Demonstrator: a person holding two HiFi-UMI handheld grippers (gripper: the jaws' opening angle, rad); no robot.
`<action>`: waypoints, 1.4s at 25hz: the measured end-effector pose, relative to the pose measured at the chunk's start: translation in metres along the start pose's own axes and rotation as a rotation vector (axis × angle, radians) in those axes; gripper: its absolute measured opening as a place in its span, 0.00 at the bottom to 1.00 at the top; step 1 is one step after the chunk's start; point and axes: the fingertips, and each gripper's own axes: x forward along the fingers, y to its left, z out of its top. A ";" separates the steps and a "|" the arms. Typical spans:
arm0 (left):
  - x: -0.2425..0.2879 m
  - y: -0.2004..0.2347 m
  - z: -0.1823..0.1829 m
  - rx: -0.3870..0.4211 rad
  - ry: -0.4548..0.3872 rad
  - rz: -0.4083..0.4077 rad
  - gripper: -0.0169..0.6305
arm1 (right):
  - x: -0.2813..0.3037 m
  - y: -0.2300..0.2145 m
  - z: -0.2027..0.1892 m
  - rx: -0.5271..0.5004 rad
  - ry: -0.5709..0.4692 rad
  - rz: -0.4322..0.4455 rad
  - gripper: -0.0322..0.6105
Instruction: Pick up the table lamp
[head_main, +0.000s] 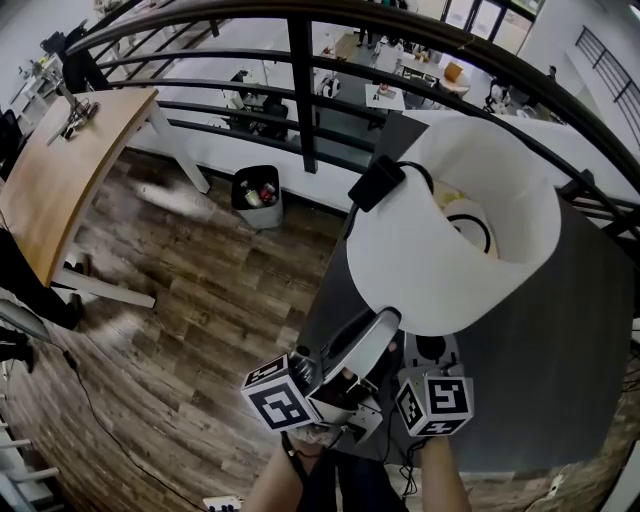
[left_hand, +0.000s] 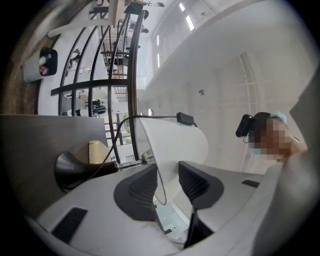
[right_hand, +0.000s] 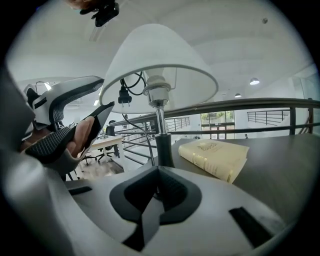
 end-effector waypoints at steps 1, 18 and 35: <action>0.001 0.000 0.000 -0.006 0.000 -0.002 0.29 | 0.000 0.000 0.001 0.000 -0.002 -0.002 0.09; 0.035 -0.003 0.005 -0.019 -0.002 0.015 0.23 | 0.001 -0.017 0.013 0.109 -0.038 0.006 0.11; 0.061 -0.009 0.018 -0.012 0.013 -0.019 0.21 | 0.052 -0.016 0.020 0.119 0.014 0.132 0.38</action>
